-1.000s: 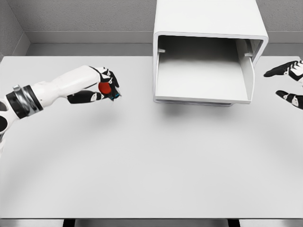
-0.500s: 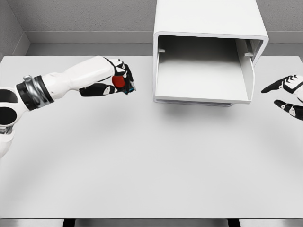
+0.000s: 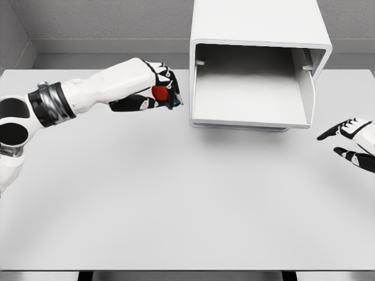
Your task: Slide open multi-storey tabletop storage cabinets and put open load switch and slide close multi-storey tabletop storage cabinets
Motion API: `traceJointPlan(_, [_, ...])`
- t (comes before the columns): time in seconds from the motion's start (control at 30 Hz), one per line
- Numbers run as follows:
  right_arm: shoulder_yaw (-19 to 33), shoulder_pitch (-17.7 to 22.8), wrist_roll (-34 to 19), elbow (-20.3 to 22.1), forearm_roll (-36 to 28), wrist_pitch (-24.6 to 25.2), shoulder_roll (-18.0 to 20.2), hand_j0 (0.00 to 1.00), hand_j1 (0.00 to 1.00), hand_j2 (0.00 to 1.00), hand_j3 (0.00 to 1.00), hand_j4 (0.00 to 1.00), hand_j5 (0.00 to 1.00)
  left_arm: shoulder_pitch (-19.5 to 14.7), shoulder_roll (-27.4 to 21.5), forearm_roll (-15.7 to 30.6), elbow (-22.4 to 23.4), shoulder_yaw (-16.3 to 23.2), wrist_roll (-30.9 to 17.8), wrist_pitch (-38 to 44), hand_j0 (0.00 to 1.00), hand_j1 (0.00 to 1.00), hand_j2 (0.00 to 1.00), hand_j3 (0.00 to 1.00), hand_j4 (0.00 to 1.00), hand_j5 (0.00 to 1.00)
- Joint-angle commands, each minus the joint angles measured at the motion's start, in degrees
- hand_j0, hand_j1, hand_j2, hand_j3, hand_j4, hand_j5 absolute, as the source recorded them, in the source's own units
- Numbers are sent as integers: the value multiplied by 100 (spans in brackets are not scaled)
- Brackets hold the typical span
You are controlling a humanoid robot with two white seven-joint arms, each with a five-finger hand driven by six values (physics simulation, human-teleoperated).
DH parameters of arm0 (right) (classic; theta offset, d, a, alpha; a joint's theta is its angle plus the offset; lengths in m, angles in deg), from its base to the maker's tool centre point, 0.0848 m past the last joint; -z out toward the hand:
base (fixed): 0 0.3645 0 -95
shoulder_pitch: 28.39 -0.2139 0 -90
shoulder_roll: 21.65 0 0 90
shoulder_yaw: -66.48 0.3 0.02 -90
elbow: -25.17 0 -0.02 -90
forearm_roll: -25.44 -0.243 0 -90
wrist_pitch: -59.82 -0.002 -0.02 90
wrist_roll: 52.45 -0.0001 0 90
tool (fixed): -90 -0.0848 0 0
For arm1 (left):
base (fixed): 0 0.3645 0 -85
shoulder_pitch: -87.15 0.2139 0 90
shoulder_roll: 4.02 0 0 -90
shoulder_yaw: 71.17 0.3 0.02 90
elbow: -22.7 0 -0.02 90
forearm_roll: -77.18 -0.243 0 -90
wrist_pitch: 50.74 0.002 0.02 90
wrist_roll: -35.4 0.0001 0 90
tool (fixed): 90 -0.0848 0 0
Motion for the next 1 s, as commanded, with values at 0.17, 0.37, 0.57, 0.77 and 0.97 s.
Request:
traceJointPlan(0.17, [-381,0,5,9,-44,14,-25,63,63,63,63,63,63,-123,181,17,7,152,5,13,33,33,33,33,33,33])
traceJointPlan(0.37, [-565,53,14,9,-53,14,-60,63,63,63,63,63,63,-299,384,0,7,275,5,13,33,33,33,33,33,33])
traceJointPlan(0.57, [-881,-9,31,9,-62,14,-77,65,65,65,65,65,65,-378,586,-123,15,284,5,13,33,33,33,33,33,33])
traceJointPlan(0.77, [-978,-44,40,9,-62,14,-77,65,65,65,65,65,65,-422,849,-334,24,284,5,13,34,34,34,34,34,34])
traceJointPlan(0.97, [-1049,-53,40,9,-62,14,-253,65,65,65,65,65,65,-545,1148,-580,121,442,5,13,34,34,34,34,34,34])
